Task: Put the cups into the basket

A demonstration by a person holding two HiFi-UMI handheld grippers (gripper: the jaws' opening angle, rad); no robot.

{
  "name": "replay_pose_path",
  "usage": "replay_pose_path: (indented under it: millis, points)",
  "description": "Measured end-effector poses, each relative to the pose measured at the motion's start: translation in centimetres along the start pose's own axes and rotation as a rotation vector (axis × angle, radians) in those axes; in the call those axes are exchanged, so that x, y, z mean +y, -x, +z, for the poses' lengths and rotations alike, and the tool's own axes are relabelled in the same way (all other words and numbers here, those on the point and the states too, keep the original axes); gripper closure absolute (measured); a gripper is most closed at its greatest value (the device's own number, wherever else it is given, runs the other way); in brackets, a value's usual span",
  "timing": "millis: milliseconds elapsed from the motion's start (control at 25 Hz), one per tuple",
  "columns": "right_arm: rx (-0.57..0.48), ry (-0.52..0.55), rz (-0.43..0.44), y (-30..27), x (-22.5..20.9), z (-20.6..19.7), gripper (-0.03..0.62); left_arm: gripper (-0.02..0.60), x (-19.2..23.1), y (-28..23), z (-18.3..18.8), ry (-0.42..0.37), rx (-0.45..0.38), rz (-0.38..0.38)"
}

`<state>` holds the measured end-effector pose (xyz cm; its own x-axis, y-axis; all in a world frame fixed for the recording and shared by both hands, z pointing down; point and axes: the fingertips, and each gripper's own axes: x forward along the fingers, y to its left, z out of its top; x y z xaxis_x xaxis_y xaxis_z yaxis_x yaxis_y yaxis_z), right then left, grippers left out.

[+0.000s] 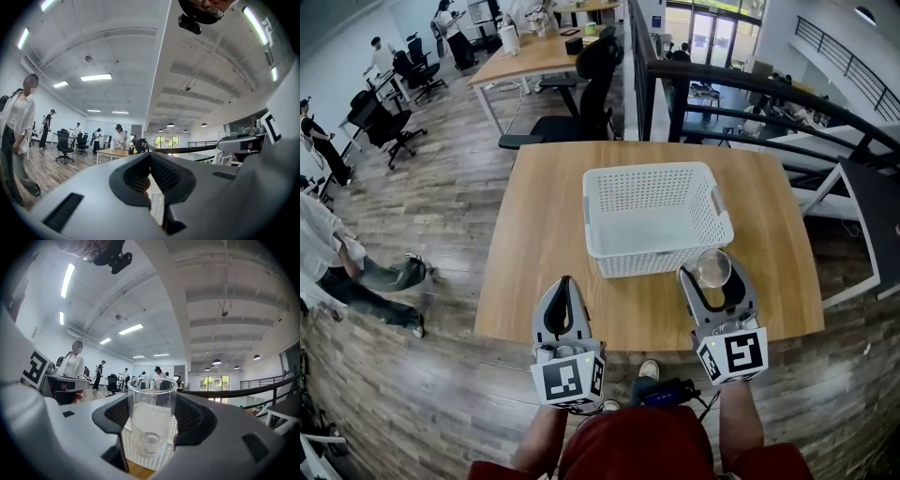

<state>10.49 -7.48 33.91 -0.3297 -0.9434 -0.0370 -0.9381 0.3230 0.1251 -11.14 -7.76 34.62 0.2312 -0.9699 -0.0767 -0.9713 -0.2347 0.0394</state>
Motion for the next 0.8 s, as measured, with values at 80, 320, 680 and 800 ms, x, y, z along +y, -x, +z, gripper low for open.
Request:
replay_pose_path:
  millis: [80,320,680,800]
  points:
    - [-0.002,0.001,0.010,-0.7,-0.7,0.0,0.318,0.575,-0.4,-0.8,-0.1,-0.002,0.002,0.006]
    - [-0.009,-0.002,0.043,-2.8,-3.1,0.0,0.318,0.575,-1.7,-3.5,0.1,-0.005,0.007,0.029]
    - [-0.006,0.001,0.102,-5.4,-6.1,-0.4,0.318,0.575,-3.9,-6.2,0.2,-0.022,0.008,0.060]
    - [0.008,0.004,0.129,-6.4,-6.8,-0.9,0.318,0.575,-4.5,-6.7,0.0,-0.028,0.011,0.077]
